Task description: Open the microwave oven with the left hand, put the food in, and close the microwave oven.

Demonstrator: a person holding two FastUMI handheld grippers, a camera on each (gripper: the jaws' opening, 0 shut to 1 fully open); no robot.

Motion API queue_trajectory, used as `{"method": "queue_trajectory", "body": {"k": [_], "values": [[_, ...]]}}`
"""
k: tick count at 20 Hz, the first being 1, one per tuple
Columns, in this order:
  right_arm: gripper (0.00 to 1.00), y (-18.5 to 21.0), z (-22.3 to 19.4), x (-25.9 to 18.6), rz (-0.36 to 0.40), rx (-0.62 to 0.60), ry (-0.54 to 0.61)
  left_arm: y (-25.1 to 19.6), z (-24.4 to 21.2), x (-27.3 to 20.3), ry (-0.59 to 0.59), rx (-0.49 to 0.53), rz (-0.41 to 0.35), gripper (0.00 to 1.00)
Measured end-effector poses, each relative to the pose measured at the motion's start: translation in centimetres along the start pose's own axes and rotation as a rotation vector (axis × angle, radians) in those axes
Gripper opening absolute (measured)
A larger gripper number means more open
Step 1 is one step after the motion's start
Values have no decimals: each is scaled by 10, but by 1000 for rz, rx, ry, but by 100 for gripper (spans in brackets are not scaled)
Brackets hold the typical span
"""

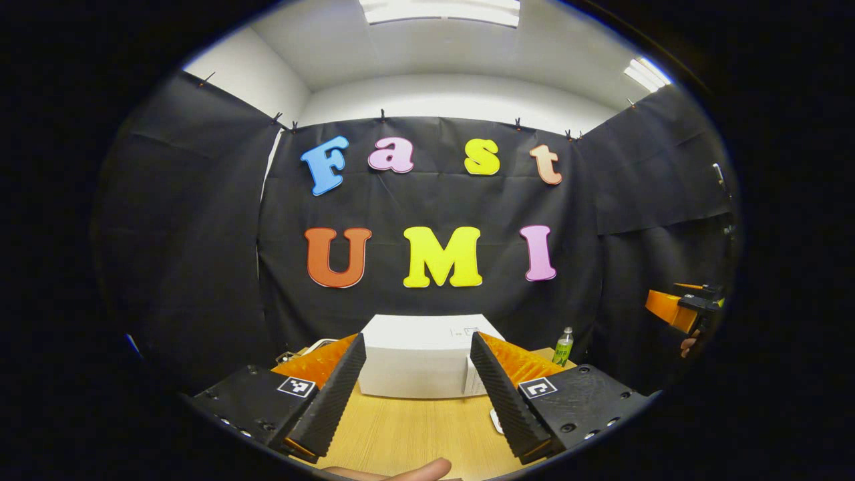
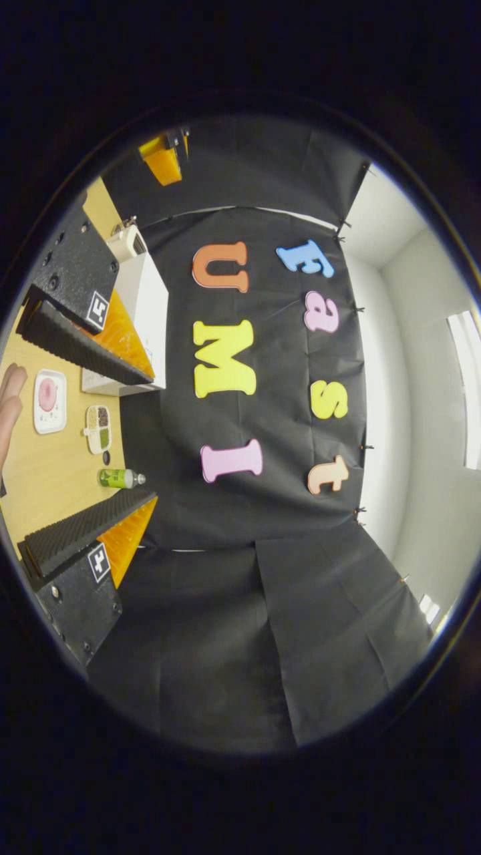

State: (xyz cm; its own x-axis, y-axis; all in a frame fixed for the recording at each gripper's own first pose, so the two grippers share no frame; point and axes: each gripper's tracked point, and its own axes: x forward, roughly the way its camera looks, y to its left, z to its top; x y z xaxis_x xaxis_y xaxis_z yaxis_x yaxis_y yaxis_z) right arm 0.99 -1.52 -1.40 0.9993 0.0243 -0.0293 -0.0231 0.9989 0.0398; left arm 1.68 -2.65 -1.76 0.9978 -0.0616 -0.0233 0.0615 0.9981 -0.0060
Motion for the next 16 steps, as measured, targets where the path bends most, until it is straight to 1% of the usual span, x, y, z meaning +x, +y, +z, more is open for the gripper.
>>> {"method": "queue_trajectory", "body": {"k": [2, 3, 4, 6, 7, 10, 11, 12, 13, 14, 15, 16], "values": [[92, -4, -3, 2, -4, 3, -1, -7, -14, 12, 19, 6, -2, 94], [100, -6, -5, 3, -6, 4, 1, -16, -22, 20, 29, -1, -21, 94], [92, -7, -7, 5, -5, 5, 0, -24, -30, 30, 31, 4, -38, 82], [92, -12, -9, 8, -12, -1, -3, -19, -39, 52, -4, 86, 11, 83], [92, -14, -12, 9, -14, -6, -2, -22, -50, 61, 8, 107, 15, 91], [92, -20, -21, 12, -11, -5, 7, -59, -97, 90, 108, 66, -58, 89], [92, -23, -23, 14, -10, 1, 10, -65, -105, 101, 114, 60, -68, 86], [100, -26, -25, 15, -9, 5, 11, -68, -112, 112, 112, 61, -70, 83], [92, -29, -26, 17, -12, 6, 10, -71, -122, 123, 116, 60, -64, 83], [100, -33, -27, 18, -14, 7, 8, -79, -136, 133, 126, 52, -75, 83], [100, -36, -29, 19, -16, 5, 9, -84, -150, 144, 147, 36, -71, 70], [92, -38, -32, 20, -15, 3, 11, -92, -166, 156, 171, 18, -83, 64]]}}
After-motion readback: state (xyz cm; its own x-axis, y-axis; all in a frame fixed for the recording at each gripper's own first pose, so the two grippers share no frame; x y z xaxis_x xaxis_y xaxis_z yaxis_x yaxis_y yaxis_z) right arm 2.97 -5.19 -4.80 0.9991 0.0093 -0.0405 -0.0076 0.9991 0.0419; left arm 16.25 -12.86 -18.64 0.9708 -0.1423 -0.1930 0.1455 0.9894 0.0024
